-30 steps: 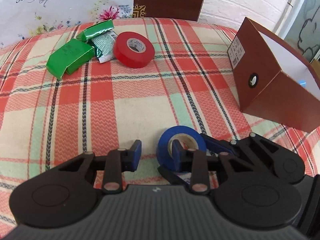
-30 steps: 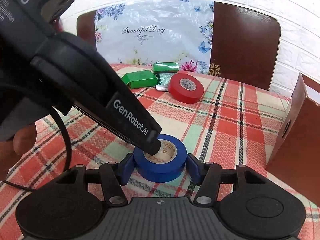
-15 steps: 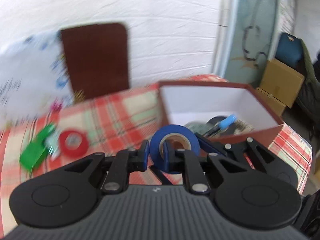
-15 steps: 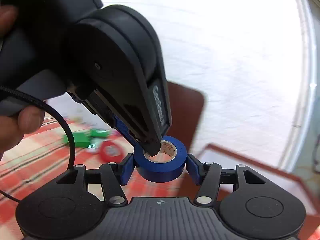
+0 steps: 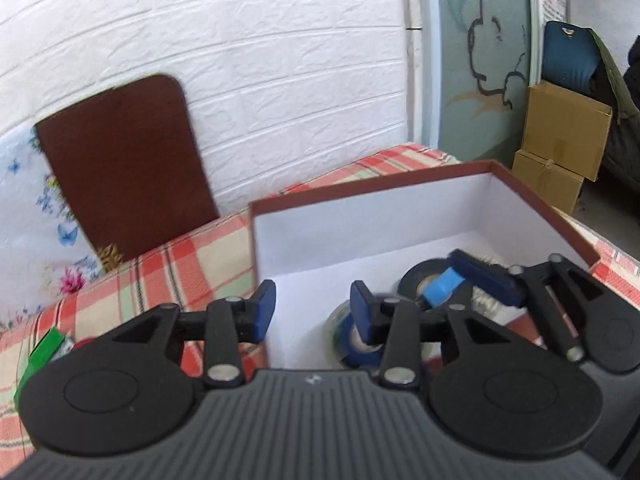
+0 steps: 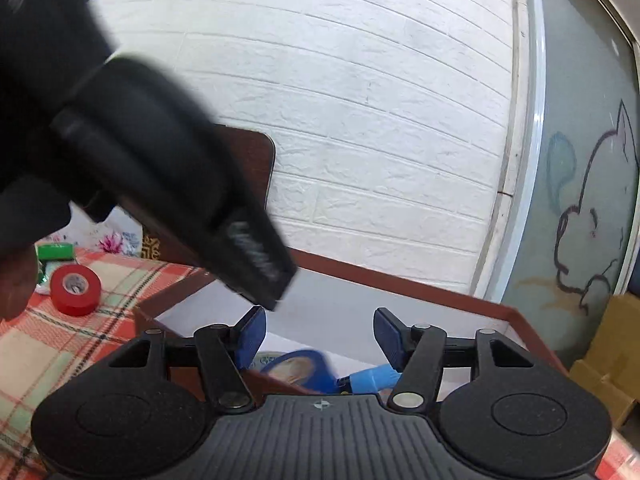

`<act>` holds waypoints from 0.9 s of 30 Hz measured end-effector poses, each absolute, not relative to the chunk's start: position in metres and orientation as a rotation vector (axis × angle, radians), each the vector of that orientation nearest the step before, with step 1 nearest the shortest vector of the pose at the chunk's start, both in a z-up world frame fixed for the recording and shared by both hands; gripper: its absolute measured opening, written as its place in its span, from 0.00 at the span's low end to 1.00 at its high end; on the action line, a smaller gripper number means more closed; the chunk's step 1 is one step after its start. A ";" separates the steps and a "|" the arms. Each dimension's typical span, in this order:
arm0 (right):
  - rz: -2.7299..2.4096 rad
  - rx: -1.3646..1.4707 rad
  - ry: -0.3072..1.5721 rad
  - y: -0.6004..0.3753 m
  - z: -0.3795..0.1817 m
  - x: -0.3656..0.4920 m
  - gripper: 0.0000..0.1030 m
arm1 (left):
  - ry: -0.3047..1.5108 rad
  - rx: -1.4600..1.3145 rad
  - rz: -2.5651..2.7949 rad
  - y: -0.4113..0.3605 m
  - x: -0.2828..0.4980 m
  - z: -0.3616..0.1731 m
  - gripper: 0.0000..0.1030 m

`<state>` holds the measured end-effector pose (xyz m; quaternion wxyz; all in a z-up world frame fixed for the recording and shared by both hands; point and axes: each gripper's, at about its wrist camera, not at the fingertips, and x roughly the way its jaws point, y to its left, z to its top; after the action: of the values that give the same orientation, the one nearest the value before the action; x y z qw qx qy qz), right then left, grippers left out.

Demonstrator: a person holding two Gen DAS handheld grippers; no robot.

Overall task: Organize objects
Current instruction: 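Open the right gripper to drop the blue tape and withdraw, then grasp the small green card box with the right gripper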

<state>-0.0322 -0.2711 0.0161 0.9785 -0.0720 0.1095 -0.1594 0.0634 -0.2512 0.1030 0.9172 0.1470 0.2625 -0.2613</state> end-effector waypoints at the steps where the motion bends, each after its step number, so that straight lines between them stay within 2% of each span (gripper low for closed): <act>1: -0.323 -0.137 0.216 -0.269 0.016 -0.035 0.55 | 0.542 0.303 -0.518 -0.246 0.063 0.102 0.42; 10: -0.260 -0.112 0.178 -0.225 0.028 -0.058 0.55 | 0.606 0.295 -0.304 -0.168 0.066 0.088 0.43; 15: -0.144 -0.142 0.186 -0.204 0.016 -0.030 0.55 | 0.683 0.237 -0.193 -0.111 0.074 0.067 0.43; 27: 0.114 -0.109 0.406 -0.116 -0.017 0.023 0.54 | 0.784 0.105 0.014 0.015 0.087 0.028 0.47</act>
<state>0.0231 -0.1159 -0.0166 0.9764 -0.0541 0.2016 0.0564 0.0871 0.0147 0.0279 0.9228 0.0510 0.3819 0.0069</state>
